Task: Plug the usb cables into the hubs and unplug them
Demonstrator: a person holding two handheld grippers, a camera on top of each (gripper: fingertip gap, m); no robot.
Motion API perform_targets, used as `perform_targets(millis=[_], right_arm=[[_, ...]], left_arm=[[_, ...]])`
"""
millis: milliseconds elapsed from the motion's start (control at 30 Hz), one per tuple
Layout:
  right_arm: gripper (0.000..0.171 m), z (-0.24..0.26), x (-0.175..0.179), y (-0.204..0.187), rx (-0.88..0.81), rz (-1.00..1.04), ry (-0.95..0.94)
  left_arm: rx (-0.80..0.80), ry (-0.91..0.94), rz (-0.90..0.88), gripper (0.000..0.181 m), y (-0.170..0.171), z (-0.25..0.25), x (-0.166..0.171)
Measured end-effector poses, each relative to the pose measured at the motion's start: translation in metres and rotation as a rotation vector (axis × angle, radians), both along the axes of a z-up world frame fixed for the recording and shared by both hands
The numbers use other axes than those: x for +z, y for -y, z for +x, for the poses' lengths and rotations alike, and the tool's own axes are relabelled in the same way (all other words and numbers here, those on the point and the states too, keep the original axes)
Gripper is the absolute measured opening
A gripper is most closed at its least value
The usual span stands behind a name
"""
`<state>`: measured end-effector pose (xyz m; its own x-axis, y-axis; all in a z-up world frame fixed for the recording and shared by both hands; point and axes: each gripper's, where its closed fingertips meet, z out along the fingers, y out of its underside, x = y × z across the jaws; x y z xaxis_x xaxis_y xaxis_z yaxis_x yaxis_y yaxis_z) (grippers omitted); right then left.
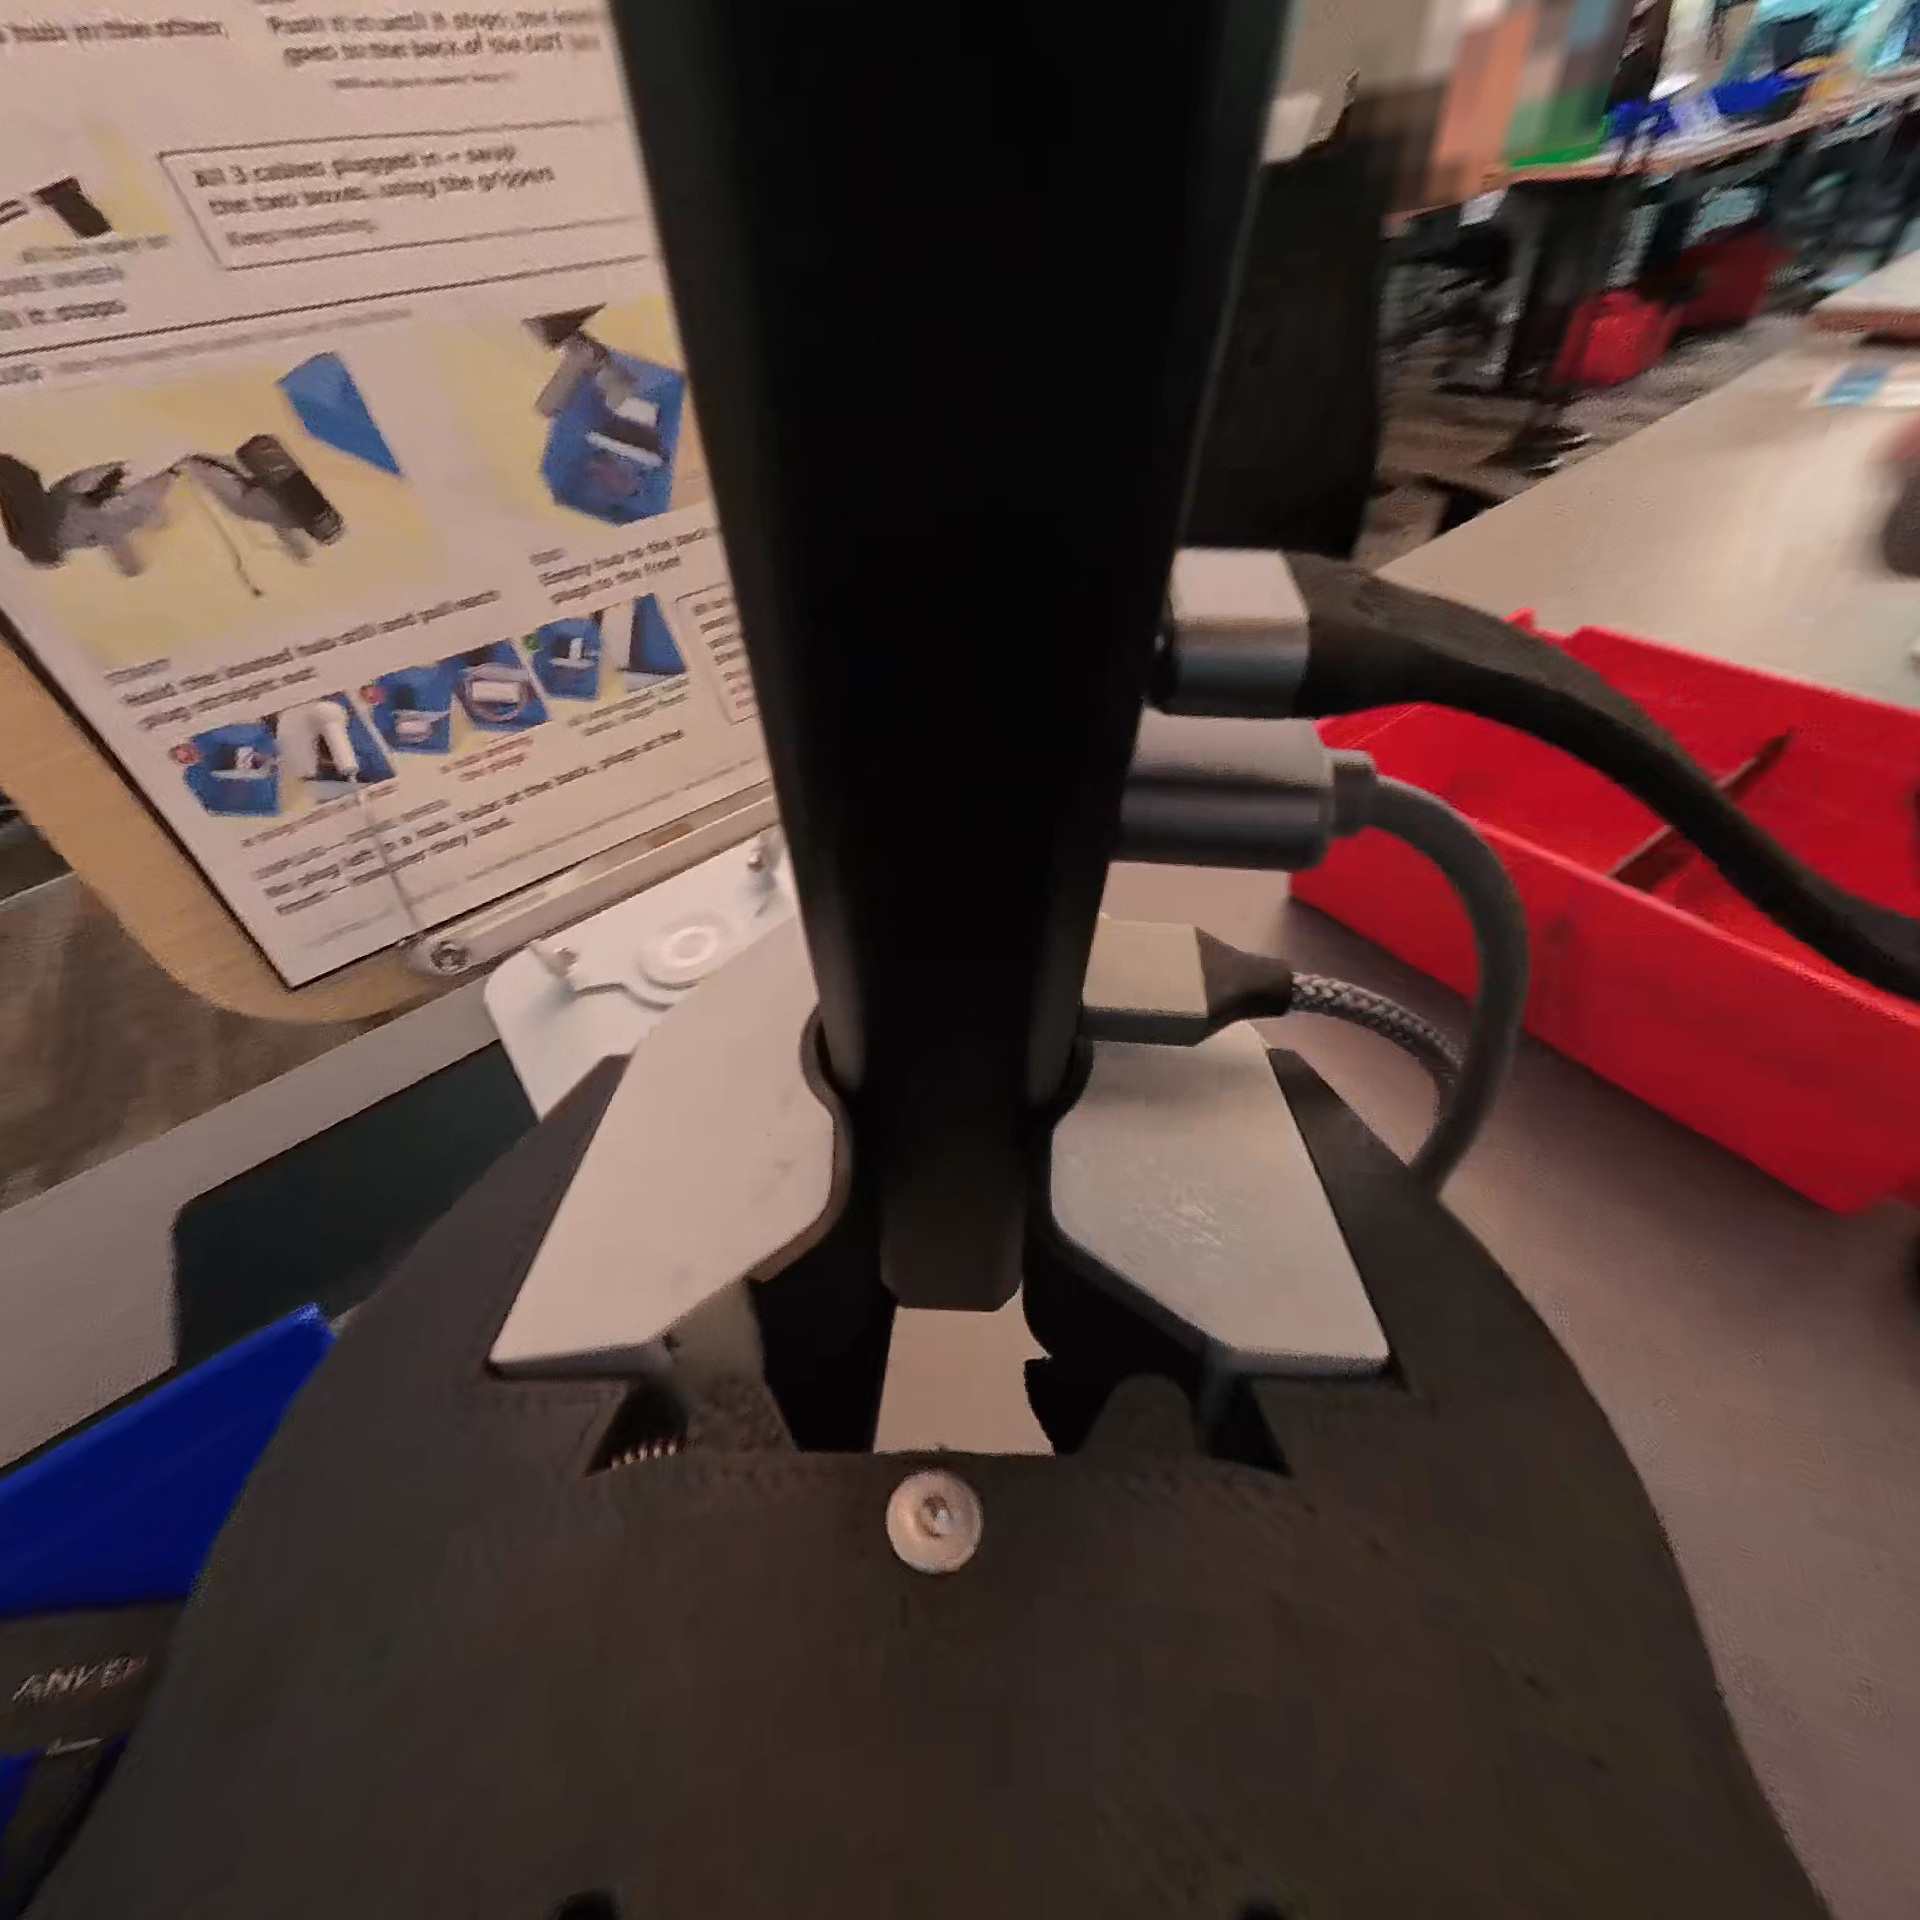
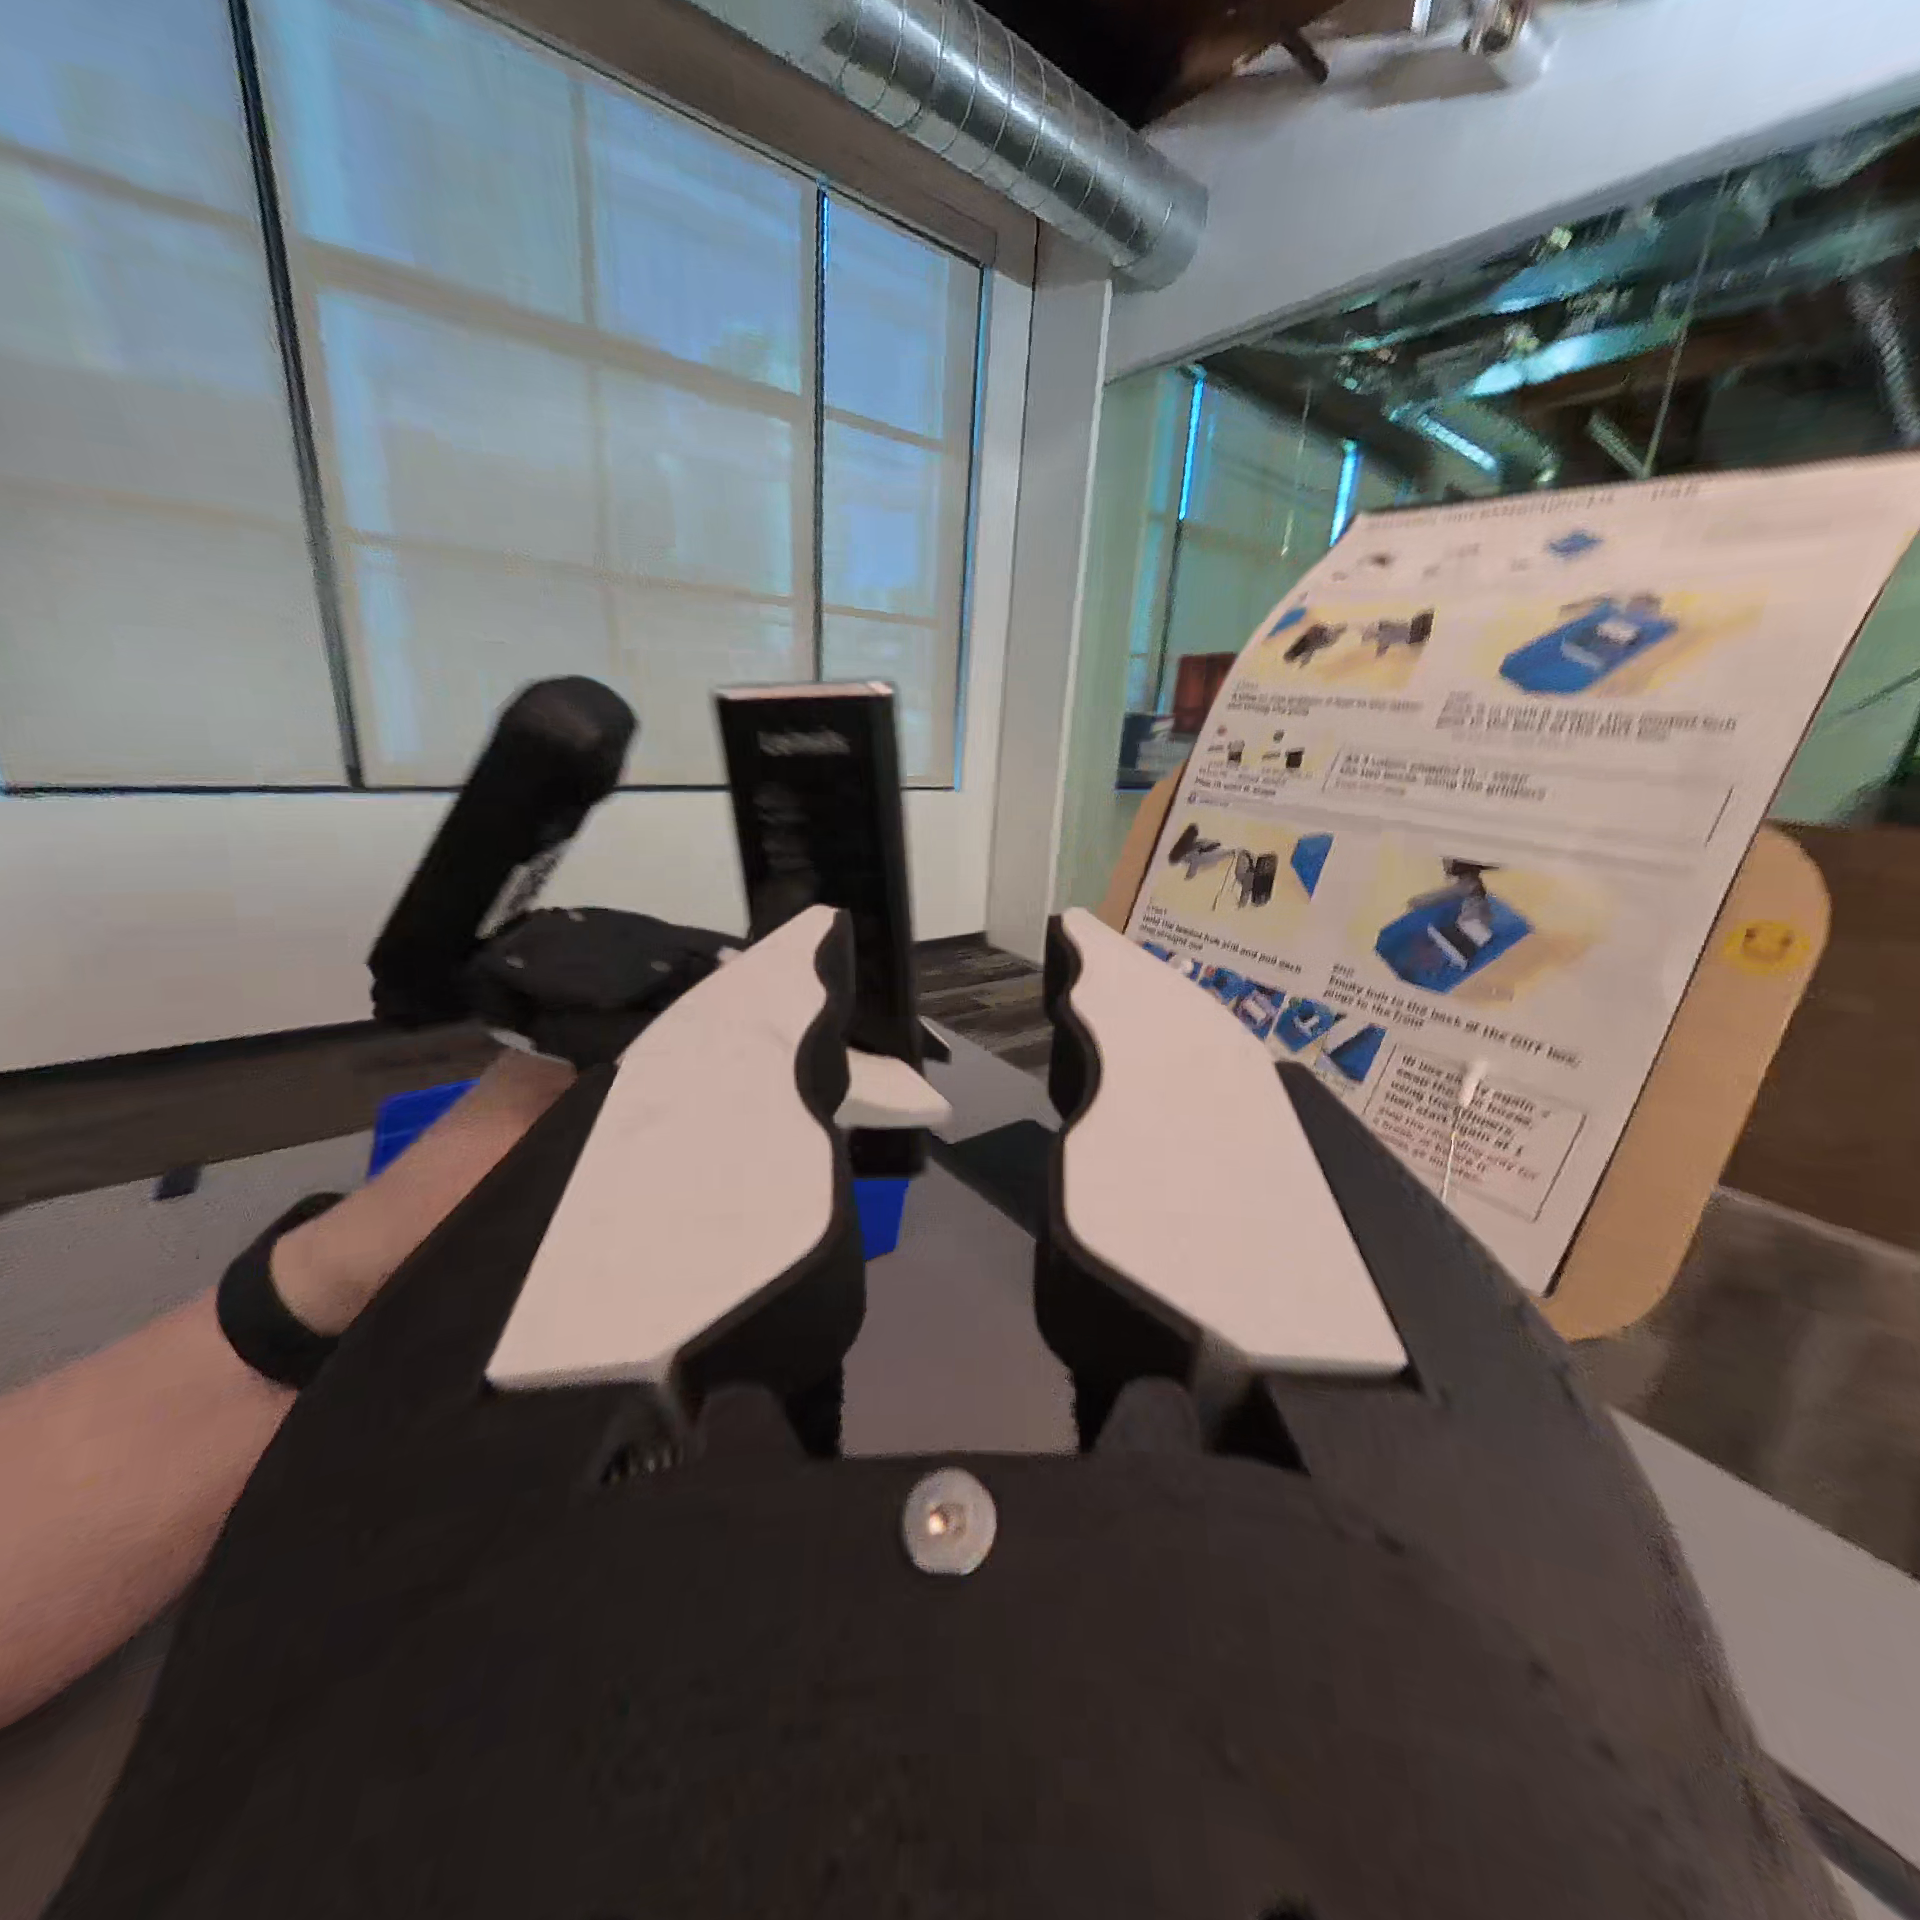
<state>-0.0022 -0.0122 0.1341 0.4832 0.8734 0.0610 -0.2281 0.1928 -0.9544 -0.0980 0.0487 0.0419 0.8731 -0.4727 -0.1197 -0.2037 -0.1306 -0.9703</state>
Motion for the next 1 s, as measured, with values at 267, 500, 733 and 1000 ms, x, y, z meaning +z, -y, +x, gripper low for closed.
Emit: perform_targets(millis=[267, 500, 733, 1000], right_arm=[[0.037, -0.039, -0.048, -0.010, -0.121, -0.060, 0.196], [0.022, -0.043, -0.067, -0.022, -0.097, -0.115, 0.215], [0.022, -0.041, -0.066, -0.023, -0.158, -0.026, 0.271], [0.016, -0.042, -0.064, -0.022, -0.125, -0.060, 0.171]], left_arm=[[0.013, -0.077, -0.019, 0.031, -0.010, 0.041, -0.034], [-0.007, -0.061, -0.046, 0.031, -0.012, 0.052, -0.044], [0.012, -0.078, -0.038, 0.031, -0.012, 0.050, -0.044], [0.001, -0.084, -0.018, 0.031, -0.010, 0.056, -0.043]])
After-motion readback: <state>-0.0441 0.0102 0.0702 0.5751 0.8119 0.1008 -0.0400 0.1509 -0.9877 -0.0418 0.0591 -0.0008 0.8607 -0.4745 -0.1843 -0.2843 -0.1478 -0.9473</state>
